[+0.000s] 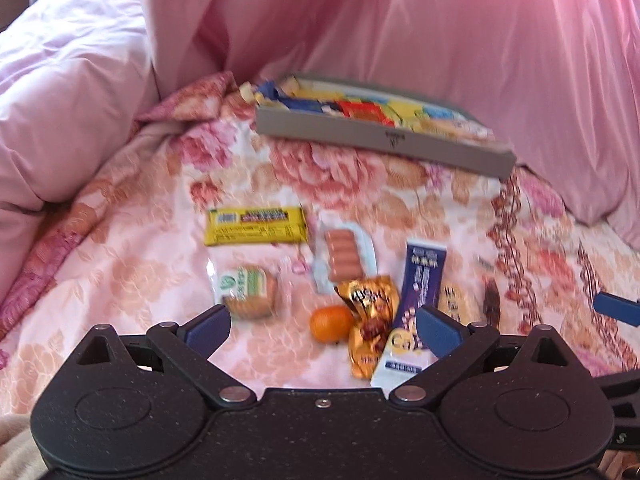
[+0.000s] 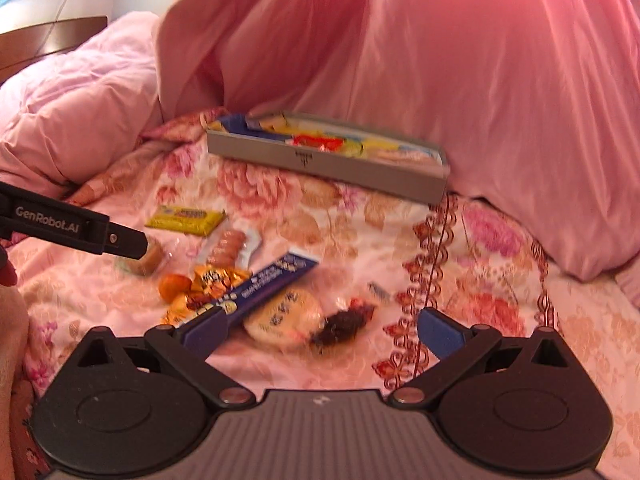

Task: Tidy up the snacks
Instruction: 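Withdraw both tools from the tray back toward the snacks, then grasp the purple Ca milk stick with the left tool while the right tool grasps the brown jerky packet, then carry the milk stick and jerky packet over the gray tray, then lower both items into the tray, open both tools and withdraw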

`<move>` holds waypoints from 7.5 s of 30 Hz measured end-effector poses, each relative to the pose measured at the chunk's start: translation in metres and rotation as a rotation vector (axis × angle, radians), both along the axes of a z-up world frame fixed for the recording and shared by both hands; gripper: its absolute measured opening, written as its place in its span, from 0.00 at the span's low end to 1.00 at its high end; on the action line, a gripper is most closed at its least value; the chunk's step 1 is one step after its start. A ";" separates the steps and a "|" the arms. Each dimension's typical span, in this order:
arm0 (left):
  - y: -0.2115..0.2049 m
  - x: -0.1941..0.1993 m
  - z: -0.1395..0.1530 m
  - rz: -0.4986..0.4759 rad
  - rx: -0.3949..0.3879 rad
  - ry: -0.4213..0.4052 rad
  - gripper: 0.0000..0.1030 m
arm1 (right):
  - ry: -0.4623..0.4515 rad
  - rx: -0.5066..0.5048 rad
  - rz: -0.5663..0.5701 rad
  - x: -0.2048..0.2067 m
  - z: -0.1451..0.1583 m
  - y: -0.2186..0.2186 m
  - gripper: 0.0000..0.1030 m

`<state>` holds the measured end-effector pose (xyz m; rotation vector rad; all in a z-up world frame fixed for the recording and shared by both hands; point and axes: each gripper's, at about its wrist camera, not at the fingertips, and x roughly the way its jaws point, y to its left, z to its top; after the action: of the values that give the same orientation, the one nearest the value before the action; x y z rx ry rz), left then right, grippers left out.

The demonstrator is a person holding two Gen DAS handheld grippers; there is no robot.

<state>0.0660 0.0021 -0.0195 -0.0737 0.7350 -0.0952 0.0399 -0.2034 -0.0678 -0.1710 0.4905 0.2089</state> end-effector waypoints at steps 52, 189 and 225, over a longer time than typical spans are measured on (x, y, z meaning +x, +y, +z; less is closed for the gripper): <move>-0.065 0.074 -0.055 -0.431 0.035 0.073 0.63 | 0.335 0.323 -0.047 0.127 -0.051 -0.047 0.74; -0.051 0.314 0.022 0.119 -0.043 -0.041 0.32 | -0.379 -0.421 0.074 0.266 0.022 0.040 0.43; -0.022 0.205 0.101 0.222 -0.073 -0.309 0.94 | -0.494 -0.048 -0.012 0.181 0.101 0.000 1.00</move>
<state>0.2712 -0.0203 0.0819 -0.2052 0.4107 0.0773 0.2210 -0.2031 0.0328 -0.2577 0.0048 0.1359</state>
